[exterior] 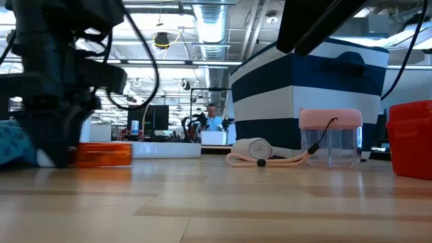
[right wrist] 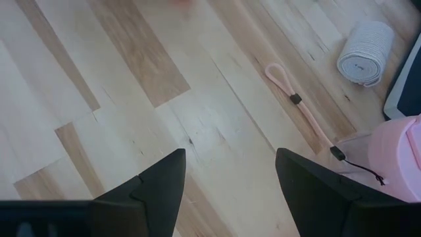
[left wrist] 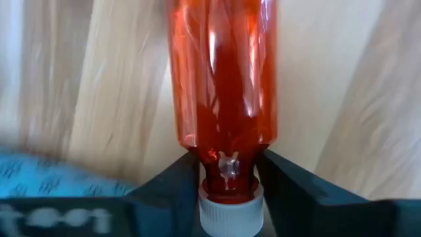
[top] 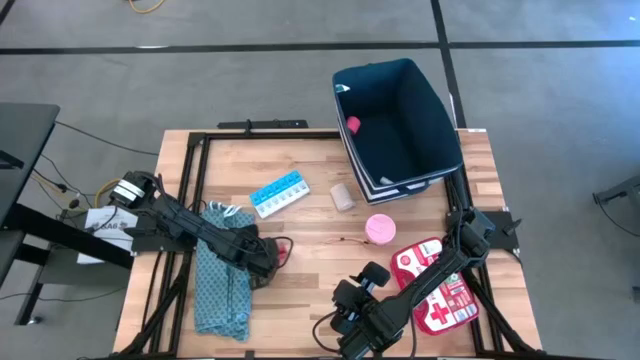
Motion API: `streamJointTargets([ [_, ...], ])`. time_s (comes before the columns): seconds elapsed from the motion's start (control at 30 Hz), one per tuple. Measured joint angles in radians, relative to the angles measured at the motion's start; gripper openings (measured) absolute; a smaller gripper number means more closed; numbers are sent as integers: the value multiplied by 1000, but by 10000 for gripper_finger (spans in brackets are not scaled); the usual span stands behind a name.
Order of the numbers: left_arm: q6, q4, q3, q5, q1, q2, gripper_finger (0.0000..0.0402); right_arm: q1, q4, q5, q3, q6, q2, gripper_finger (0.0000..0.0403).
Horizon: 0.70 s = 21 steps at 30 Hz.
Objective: Pick & place medical supplies in basket/bin
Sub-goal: Put the red medicine bottle into the blue bin
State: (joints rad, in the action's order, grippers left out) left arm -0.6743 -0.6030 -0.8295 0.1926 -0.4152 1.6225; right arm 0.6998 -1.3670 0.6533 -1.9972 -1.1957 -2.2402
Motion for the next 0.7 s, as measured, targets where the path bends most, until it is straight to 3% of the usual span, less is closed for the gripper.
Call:
streamJointTargets([
  [0.07, 26, 39, -28, 10, 2, 1, 99, 0, 0, 0, 0, 0, 0, 230],
  [0.2, 86, 85, -82, 51, 3, 0, 97, 0, 0, 0, 0, 0, 0, 230],
  [0.37, 252, 193, -185, 177, 22, 0, 97, 3, -1, 0, 0, -9, 0, 230],
  [0.57, 446, 194, -362, 383, 123, -1, 101, 39, -1, -58, 0, -103, 0, 230],
  [0.7, 627, 267, -482, 447, 221, -1, 102, 77, -12, -97, 0, -176, 0, 230],
])
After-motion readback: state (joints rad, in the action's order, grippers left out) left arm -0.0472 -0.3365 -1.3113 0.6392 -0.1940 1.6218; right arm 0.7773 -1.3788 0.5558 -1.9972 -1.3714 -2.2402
